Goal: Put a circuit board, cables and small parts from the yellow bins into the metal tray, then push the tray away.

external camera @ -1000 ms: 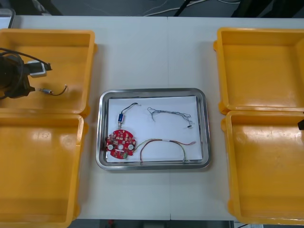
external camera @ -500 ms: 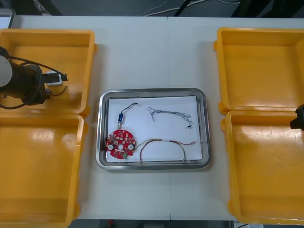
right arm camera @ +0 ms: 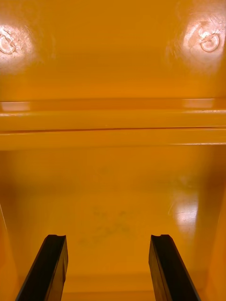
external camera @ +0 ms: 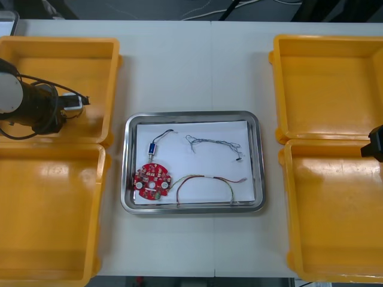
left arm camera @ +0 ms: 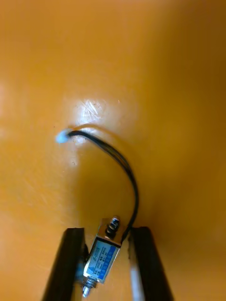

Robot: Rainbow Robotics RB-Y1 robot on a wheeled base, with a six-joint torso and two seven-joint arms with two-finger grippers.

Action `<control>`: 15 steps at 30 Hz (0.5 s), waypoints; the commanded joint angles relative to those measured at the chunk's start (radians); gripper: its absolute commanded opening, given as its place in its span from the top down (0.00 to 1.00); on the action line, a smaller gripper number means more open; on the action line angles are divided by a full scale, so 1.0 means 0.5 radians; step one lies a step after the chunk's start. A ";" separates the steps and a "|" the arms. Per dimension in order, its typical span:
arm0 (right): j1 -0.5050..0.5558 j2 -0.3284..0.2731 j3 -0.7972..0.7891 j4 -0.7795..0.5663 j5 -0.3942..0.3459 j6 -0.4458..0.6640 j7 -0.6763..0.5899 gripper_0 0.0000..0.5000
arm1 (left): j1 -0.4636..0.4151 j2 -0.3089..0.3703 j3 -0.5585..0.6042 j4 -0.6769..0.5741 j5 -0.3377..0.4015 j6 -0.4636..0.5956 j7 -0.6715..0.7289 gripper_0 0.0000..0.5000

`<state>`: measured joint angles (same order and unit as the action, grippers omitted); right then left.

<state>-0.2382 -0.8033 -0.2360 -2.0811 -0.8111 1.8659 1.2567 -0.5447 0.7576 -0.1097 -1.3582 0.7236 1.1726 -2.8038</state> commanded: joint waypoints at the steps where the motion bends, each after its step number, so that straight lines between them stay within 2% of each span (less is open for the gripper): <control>1: -0.057 0.027 -0.056 -0.007 0.015 -0.016 0.134 0.00 | -0.033 -0.027 -0.004 0.010 -0.014 -0.038 0.197 1.00; 15: -0.057 0.027 -0.056 -0.007 0.015 -0.016 0.134 0.00 | -0.043 -0.024 0.158 0.017 0.028 -0.026 0.197 1.00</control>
<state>-0.2398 -0.8023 -0.2360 -2.0810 -0.8111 1.8657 1.3087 -0.5455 0.7575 -0.0874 -1.3495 0.7257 1.1617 -2.8038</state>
